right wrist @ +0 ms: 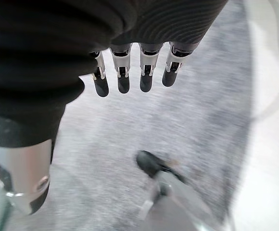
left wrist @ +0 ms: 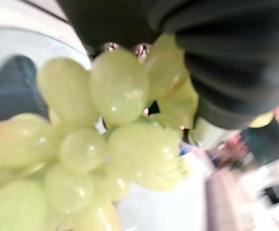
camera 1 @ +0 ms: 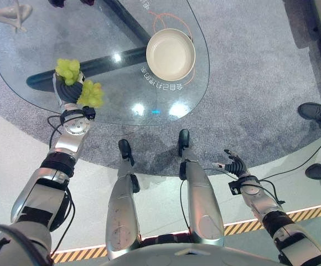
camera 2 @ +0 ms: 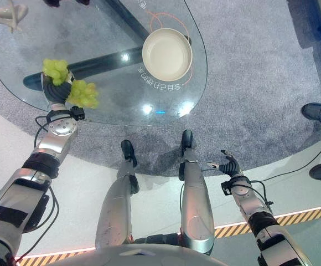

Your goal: Pick up fruits into the plate

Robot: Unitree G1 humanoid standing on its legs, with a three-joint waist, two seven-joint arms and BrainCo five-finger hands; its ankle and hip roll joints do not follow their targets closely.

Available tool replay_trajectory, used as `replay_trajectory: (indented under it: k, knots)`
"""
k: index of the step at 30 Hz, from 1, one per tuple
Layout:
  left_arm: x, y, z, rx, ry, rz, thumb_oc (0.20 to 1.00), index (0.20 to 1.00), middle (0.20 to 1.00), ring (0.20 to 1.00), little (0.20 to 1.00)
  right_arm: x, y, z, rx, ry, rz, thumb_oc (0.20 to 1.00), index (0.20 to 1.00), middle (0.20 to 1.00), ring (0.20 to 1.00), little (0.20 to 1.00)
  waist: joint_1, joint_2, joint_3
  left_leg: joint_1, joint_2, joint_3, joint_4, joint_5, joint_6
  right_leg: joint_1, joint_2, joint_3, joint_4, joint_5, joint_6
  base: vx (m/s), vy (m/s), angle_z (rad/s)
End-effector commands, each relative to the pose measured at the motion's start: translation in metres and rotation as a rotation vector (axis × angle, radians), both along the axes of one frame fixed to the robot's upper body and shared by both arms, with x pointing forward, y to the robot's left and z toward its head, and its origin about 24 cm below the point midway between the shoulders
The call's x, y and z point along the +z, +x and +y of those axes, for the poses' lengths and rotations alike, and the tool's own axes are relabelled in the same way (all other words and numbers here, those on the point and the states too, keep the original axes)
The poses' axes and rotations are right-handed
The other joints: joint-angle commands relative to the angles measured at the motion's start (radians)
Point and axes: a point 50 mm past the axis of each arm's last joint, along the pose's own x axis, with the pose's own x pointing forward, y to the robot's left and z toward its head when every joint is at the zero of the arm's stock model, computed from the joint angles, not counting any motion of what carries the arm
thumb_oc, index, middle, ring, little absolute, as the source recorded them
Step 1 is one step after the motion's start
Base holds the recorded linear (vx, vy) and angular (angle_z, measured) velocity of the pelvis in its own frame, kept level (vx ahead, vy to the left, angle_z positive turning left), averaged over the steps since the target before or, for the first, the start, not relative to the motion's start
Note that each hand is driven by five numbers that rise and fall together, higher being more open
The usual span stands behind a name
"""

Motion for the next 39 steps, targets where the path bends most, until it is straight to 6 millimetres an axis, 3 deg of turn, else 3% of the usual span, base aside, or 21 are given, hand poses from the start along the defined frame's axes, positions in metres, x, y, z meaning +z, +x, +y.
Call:
replay_trajectory:
  k: [1,5,8,11,15,19,27,39]
  knots:
    - [0.032,-0.01,0.003,-0.038,-0.022,-0.197,0.2,0.2,0.2,0.2,0.2,0.019,-0.003,-0.005,-0.001,-0.025,-0.127,1.0,1.0,1.0,1.0,1.0,0.002,0.014,0.001,-0.017,-0.093,0.031,0.114,-0.171,0.016,0.069,0.018,-0.056,0.014,-0.114,0.003,-0.02,-0.033,0.01]
    - [0.042,-0.021,0.01,-0.078,0.023,-0.204,0.2,0.2,0.2,0.2,0.2,0.041,0.004,-0.003,0.055,-0.029,-0.217,1.0,1.0,1.0,1.0,1.0,0.014,0.012,-0.002,0.061,-0.086,0.033,0.098,-0.174,0.015,0.157,0.01,-0.073,0.005,-0.126,0.006,0.0,-0.033,0.06]
    - [0.037,-0.032,0.017,-0.162,0.042,-0.163,0.2,0.2,0.2,0.2,0.2,0.073,0.011,-0.003,0.148,-0.041,-0.306,1.0,1.0,1.0,1.0,1.0,0.02,0.02,-0.052,0.127,-0.077,0.031,0.068,-0.176,0.011,0.235,0.012,-0.08,-0.027,-0.133,0.005,0.07,-0.004,0.06]
    - [0.032,-0.038,0.016,-0.232,0.061,-0.122,0.2,0.2,0.2,0.2,0.2,0.091,0.014,-0.001,0.215,-0.047,-0.338,1.0,1.0,1.0,1.0,1.0,0.021,0.027,-0.091,0.171,-0.07,0.028,0.035,-0.166,0.006,0.283,0.012,-0.08,-0.063,-0.125,0.007,0.09,0.012,0.02]
    - [0.003,-0.051,0.002,-0.389,0.137,0.011,0.2,0.2,0.2,0.2,0.2,0.118,0.02,0.006,0.367,-0.057,-0.361,1.0,1.0,1.0,1.0,1.0,0.039,0.039,-0.196,0.27,-0.064,0.028,-0.018,-0.165,-0.001,0.388,0.008,-0.098,-0.121,-0.115,0.017,0.19,0.038,0.05]
    - [-0.014,-0.062,-0.005,-0.457,0.167,0.1,0.2,0.2,0.2,0.2,0.2,0.134,0.024,0.015,0.46,-0.024,-0.347,1.0,1.0,1.0,1.0,1.0,0.071,0.033,-0.275,0.328,-0.06,0.017,-0.037,-0.173,0.003,0.451,0.01,-0.112,-0.151,-0.112,0.017,0.21,0.0,0.01]
    - [-0.018,-0.068,-0.023,-0.648,0.217,0.16,0.2,0.2,0.2,0.2,0.2,0.128,0.034,0.041,0.589,0.038,-0.153,1.0,1.0,1.0,1.0,1.0,0.111,0.027,-0.39,0.435,-0.033,0.018,-0.123,-0.156,-0.011,0.57,0.012,-0.145,-0.239,-0.093,0.025,0.13,-0.007,0.06]
    - [0.01,-0.069,-0.077,-1.074,0.295,0.108,0.2,0.2,0.2,0.2,0.2,0.128,0.044,0.089,0.783,0.101,0.024,1.0,1.0,1.0,1.0,1.0,0.119,0.031,-0.436,0.498,-0.015,0.034,-0.145,-0.16,-0.011,0.628,0.004,-0.161,-0.254,-0.091,0.03,0.01,-0.007,0.02]
